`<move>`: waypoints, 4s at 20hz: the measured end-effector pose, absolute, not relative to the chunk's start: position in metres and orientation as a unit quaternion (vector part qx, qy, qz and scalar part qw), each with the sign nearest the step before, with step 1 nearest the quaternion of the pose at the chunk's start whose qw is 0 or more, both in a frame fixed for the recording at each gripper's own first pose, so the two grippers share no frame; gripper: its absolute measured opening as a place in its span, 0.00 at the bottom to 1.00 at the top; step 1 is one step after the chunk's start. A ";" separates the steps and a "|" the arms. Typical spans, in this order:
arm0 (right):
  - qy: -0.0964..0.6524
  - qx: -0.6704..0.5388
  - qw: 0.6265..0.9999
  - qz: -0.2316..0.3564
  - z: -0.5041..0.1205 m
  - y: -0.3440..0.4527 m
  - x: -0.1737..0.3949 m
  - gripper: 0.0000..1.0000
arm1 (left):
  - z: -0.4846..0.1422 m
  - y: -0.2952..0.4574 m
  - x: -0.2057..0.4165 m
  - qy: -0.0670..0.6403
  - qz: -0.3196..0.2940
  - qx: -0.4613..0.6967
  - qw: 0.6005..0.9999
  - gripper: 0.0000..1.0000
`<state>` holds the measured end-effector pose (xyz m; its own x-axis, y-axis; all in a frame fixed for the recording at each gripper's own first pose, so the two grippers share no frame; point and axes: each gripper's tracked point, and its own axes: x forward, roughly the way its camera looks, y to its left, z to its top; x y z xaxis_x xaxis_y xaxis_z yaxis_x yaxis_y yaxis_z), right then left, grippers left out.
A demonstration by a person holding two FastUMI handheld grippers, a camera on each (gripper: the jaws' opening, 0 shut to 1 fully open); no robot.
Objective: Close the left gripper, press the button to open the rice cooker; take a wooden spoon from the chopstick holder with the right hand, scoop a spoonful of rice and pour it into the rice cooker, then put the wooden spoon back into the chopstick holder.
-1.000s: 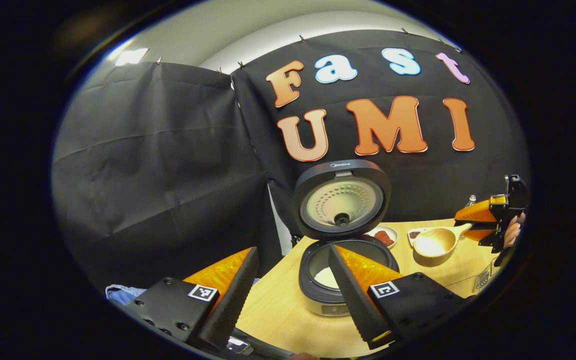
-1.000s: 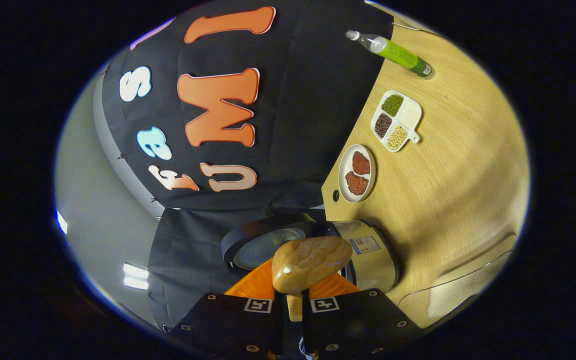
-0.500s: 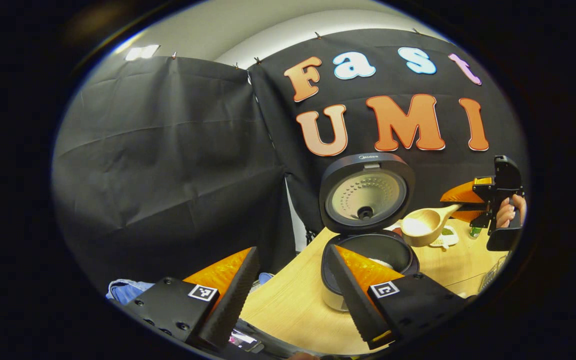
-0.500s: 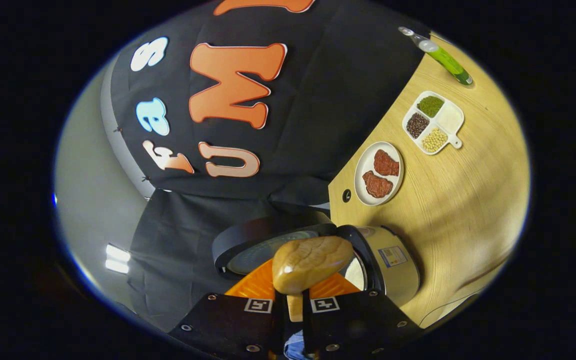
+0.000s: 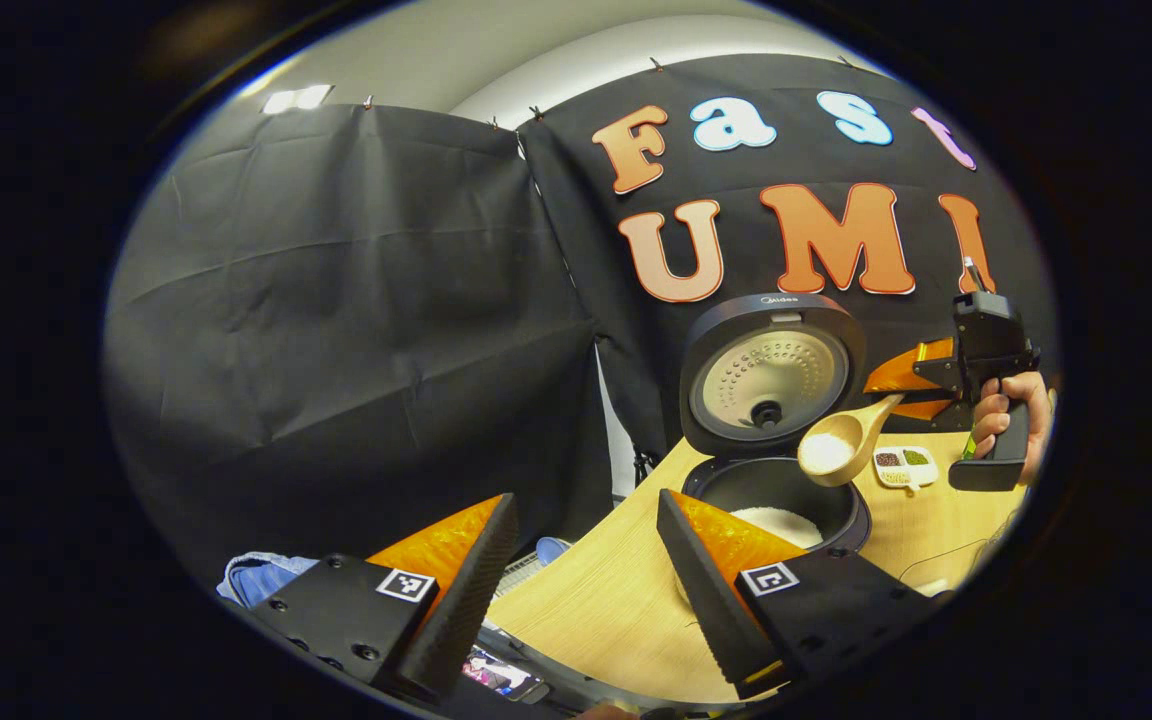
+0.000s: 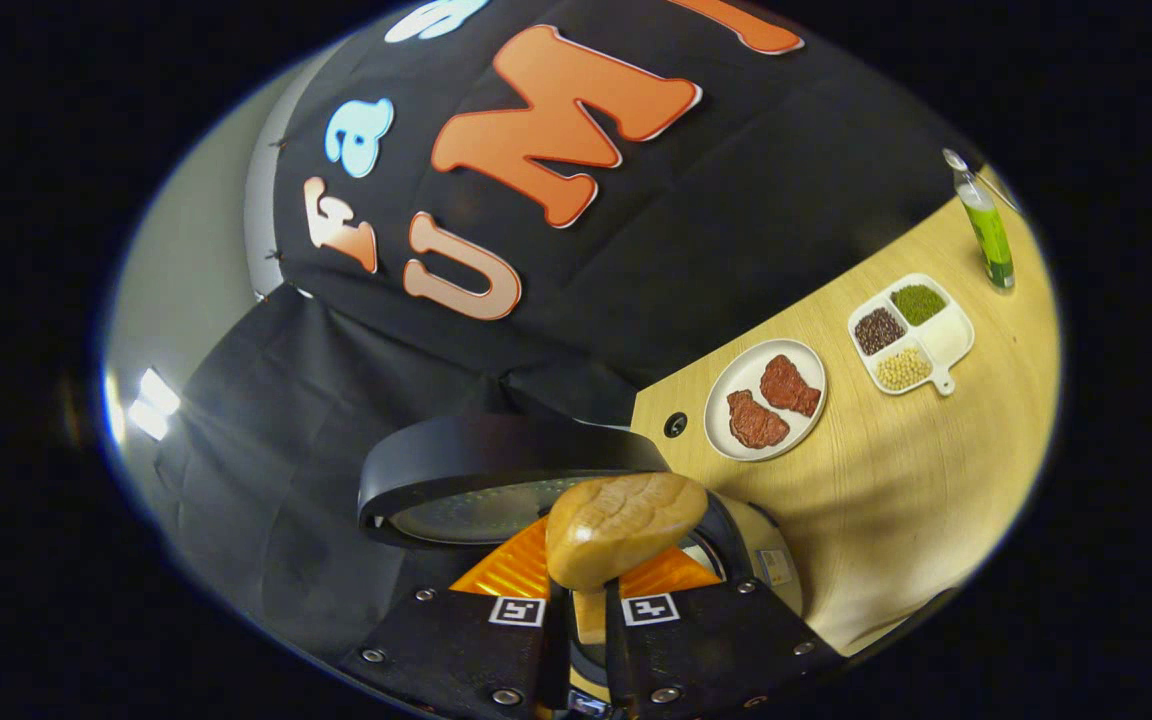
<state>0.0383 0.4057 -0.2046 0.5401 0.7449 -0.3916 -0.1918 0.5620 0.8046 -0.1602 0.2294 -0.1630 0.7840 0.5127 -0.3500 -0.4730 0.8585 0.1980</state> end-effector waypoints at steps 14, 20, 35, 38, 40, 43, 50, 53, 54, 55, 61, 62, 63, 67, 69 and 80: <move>0.320 0.194 0.866 0.333 -0.199 0.433 0.031 0.14 | -0.158 0.201 -0.137 0.186 0.205 0.046 0.960 0.95; 0.273 0.126 0.894 0.334 -0.191 0.435 0.035 0.13 | -0.173 0.209 -0.147 0.204 0.212 0.023 0.956 0.95; 0.171 -0.011 0.905 0.390 -0.176 0.460 0.014 0.12 | -0.184 0.223 -0.154 0.212 0.226 0.009 0.951 0.95; 0.158 -0.004 0.904 0.396 -0.164 0.459 0.017 0.12 | -0.183 0.221 -0.155 0.213 0.224 0.013 0.951 0.95; 0.159 0.007 0.905 0.395 -0.162 0.454 0.016 0.12 | -0.184 0.219 -0.154 0.215 0.221 0.014 0.951 0.95; 0.186 0.076 0.899 0.388 -0.154 0.440 0.020 0.13 | -0.185 0.215 -0.152 0.217 0.217 0.015 0.952 0.95; 0.177 0.108 0.912 0.354 -0.141 0.400 0.037 0.13 | -0.188 0.197 -0.146 0.225 0.201 0.013 0.953 0.95; 0.150 0.074 0.916 0.364 -0.134 0.403 0.033 0.12 | -0.189 0.192 -0.148 0.228 0.200 0.018 0.953 0.95; 0.149 0.069 0.916 0.367 -0.135 0.403 0.030 0.12 | -0.190 0.190 -0.149 0.230 0.200 0.017 0.952 0.95; 0.159 0.081 0.911 0.373 -0.136 0.403 0.026 0.13 | -0.192 0.189 -0.151 0.233 0.200 0.016 0.952 0.95; 0.155 0.129 0.913 0.355 -0.118 0.383 0.034 0.12 | -0.192 0.179 -0.143 0.237 0.196 0.012 0.952 0.95; 0.149 0.122 0.913 0.359 -0.116 0.388 0.033 0.12 | -0.191 0.177 -0.142 0.236 0.195 0.015 0.952 0.95; 0.142 0.110 0.914 0.364 -0.115 0.392 0.031 0.12 | -0.190 0.177 -0.143 0.234 0.195 0.017 0.952 0.95; 0.152 0.125 0.906 0.375 -0.115 0.393 0.023 0.12 | -0.187 0.182 -0.152 0.231 0.203 0.025 0.951 0.95; 0.158 0.140 0.907 0.365 -0.110 0.374 0.027 0.12 | -0.185 0.184 -0.151 0.229 0.205 0.026 0.951 0.95; 0.192 0.148 0.953 0.180 -0.148 0.150 0.040 0.12 | -0.180 0.125 -0.109 0.222 0.135 0.030 0.965 0.95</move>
<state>0.0402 0.1504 -0.1478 0.8609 0.4007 -0.3134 -0.2865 0.8910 0.3523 -0.1092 0.1249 -0.1805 0.8655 0.2736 -0.4197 -0.2468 0.9619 0.1180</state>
